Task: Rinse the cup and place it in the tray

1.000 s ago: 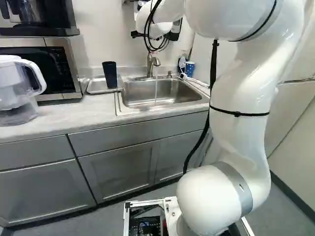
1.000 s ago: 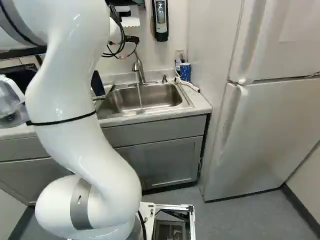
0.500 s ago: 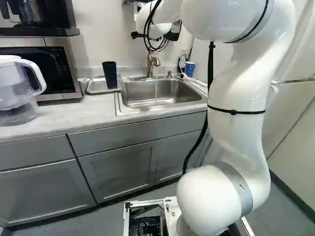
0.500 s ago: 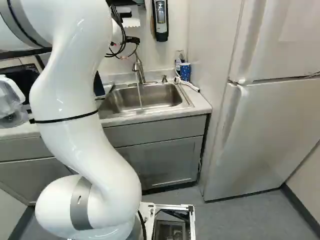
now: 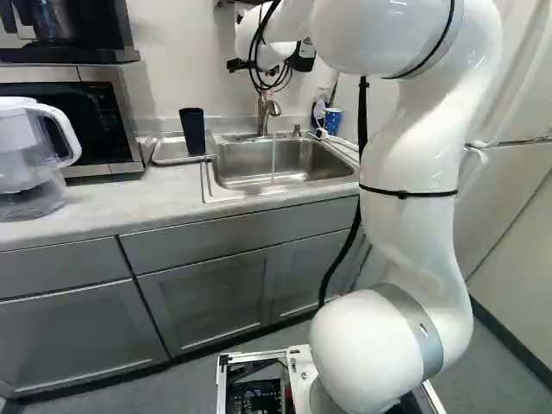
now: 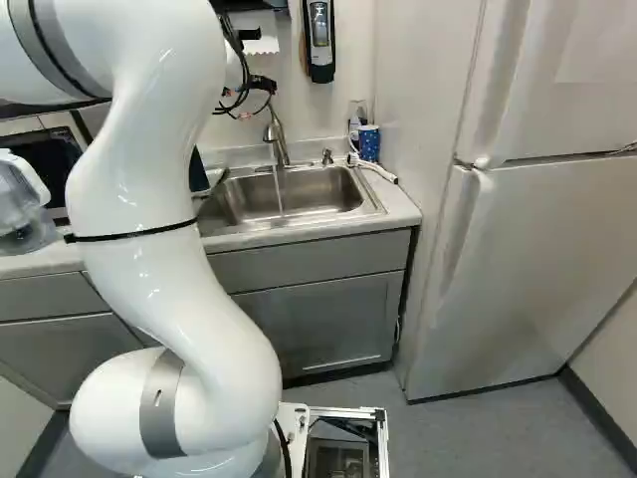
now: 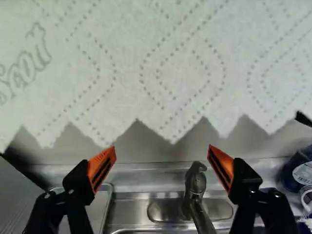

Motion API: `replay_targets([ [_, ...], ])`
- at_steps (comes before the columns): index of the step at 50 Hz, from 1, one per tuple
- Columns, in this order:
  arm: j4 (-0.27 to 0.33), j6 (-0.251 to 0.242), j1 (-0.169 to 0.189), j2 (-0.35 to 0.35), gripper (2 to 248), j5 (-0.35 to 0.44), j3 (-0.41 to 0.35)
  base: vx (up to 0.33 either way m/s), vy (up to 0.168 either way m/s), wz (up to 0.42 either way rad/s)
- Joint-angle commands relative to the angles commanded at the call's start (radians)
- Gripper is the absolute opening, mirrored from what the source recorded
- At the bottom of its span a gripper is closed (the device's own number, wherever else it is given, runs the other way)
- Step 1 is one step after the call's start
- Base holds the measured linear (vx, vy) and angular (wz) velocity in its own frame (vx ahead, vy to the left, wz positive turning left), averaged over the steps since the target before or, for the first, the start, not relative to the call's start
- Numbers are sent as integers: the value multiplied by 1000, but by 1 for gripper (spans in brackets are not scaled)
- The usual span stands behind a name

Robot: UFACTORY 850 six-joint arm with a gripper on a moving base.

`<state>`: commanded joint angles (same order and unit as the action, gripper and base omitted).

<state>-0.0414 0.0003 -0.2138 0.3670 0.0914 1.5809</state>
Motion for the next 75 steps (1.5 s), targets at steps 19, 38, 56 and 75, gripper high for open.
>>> replay_targets([
  [19,0,0,-2,3,247,-42,3,0,0,0],
  [38,0,0,-2,3,247,-42,3,0,0,0],
  [56,0,0,-2,3,247,-42,3,0,0,0],
  [75,0,0,-3,-13,247,-53,-16,0,0,0],
])
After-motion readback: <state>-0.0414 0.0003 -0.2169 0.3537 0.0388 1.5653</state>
